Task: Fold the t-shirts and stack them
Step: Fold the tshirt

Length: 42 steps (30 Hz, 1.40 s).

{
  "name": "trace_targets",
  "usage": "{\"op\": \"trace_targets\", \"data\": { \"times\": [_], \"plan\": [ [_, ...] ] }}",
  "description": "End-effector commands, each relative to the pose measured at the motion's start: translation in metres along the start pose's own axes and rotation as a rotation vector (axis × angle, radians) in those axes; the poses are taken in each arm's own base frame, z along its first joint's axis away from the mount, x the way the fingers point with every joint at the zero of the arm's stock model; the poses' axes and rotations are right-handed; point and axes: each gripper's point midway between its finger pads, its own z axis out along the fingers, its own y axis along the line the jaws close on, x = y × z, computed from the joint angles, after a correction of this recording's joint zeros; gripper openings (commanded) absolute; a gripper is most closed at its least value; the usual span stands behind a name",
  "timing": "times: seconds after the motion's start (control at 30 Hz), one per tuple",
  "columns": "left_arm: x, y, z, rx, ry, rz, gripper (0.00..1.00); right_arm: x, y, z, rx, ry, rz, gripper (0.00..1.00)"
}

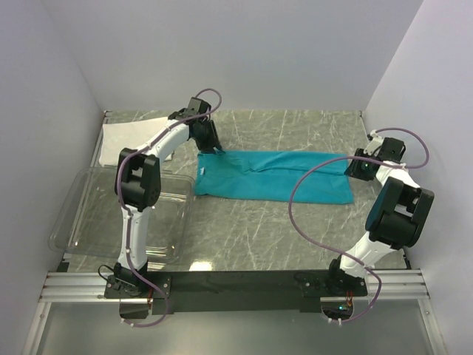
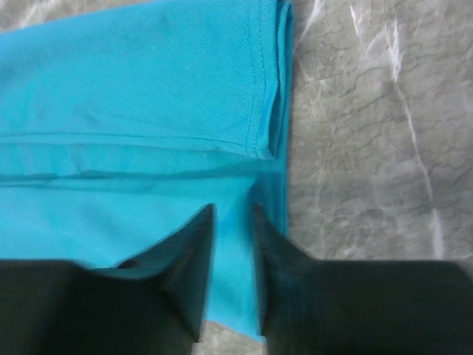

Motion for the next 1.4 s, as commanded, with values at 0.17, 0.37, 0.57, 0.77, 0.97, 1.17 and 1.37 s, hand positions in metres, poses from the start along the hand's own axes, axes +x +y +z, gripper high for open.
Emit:
{"op": "trace_targets", "data": {
  "times": [0.17,0.37,0.57,0.77,0.97,1.17,1.37],
  "plan": [
    [-0.077,-0.042,-0.049,0.113,-0.271,0.038,0.75,-0.048,0.012,-0.017,0.063,-0.120,-0.036,0.57],
    [-0.097,-0.040,-0.107,0.137,-0.411,0.095,0.76,-0.040,0.033,-0.028,-0.051,-0.052,-0.158,0.57],
    [-0.048,-0.001,-0.099,0.097,-0.256,0.011,0.75,-0.019,0.068,-0.025,-0.195,0.042,-0.308,0.57],
    [-0.016,-0.018,-0.074,0.237,-0.103,0.005,0.23,-0.025,0.091,-0.015,-0.257,0.073,-0.316,0.53],
    [0.008,-0.033,-0.040,0.210,0.065,0.062,0.00,-0.037,0.098,-0.013,-0.275,0.054,-0.287,0.51],
    [0.026,-0.011,-0.003,0.100,0.146,0.070,0.01,-0.037,0.097,-0.012,-0.266,0.049,-0.269,0.51],
    [0.036,-0.004,0.014,0.066,0.180,0.071,0.01,-0.034,0.097,-0.010,-0.267,0.051,-0.254,0.51]
  ]
}}
